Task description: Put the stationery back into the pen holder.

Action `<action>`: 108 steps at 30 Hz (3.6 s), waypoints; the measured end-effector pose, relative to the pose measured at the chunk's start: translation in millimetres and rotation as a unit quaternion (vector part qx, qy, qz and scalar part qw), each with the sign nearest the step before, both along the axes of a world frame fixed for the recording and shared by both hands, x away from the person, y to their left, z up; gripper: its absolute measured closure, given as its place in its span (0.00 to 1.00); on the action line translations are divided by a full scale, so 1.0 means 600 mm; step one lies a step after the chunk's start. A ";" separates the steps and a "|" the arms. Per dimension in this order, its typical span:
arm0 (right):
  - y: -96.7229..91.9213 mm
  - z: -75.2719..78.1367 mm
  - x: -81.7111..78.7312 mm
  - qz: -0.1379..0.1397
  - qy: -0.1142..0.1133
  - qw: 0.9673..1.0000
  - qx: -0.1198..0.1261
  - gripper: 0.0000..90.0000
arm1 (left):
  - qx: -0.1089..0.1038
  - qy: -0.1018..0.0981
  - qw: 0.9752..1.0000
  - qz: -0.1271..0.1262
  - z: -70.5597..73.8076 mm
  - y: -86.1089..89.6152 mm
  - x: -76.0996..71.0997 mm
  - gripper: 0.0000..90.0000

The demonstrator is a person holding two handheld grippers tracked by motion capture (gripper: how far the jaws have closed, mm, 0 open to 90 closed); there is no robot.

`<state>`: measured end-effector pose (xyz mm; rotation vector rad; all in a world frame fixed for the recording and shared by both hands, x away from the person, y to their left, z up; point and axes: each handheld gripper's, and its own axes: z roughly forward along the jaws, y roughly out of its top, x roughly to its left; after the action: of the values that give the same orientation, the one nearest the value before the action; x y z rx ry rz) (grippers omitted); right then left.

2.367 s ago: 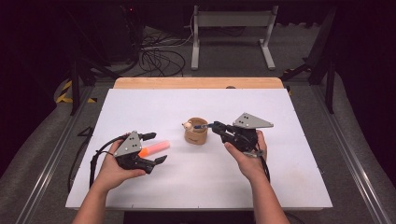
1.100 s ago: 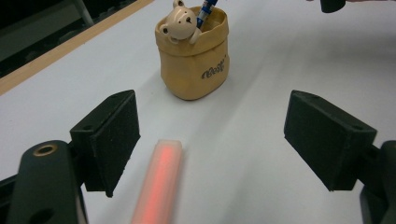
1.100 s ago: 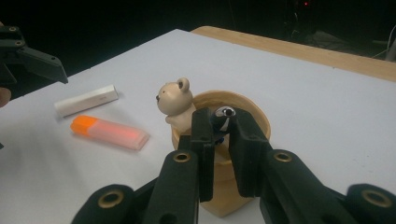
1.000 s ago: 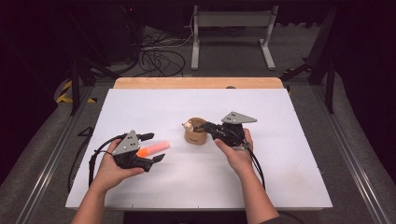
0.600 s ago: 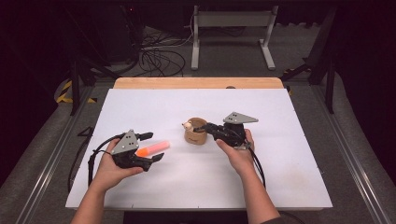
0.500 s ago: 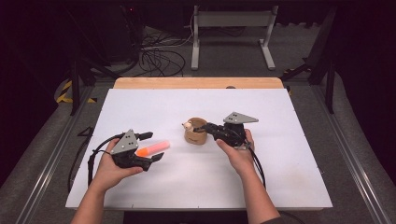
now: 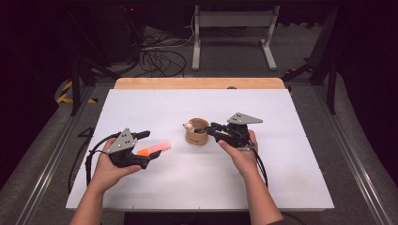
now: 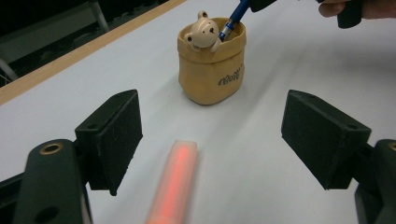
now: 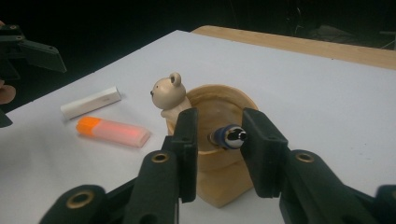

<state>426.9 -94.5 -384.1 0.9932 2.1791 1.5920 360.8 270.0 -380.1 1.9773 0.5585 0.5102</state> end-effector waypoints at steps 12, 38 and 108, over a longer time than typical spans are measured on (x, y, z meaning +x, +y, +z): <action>-0.017 0.015 -0.017 0.010 -0.008 0.999 0.032 0.58 | 0.009 0.010 1.000 0.003 -0.004 0.012 0.006 0.33; -0.036 0.043 -0.047 0.054 -0.035 0.997 0.052 0.44 | 0.064 0.088 0.994 0.016 -0.053 0.047 0.038 0.43; 0.028 0.045 -0.085 0.157 -0.145 0.972 -0.099 0.49 | 0.089 0.130 0.987 -0.037 -0.045 0.021 0.029 0.72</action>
<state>375.8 -77.6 -356.9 0.3434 2.3062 1.4906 378.3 282.4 -407.4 2.2451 0.6153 0.2639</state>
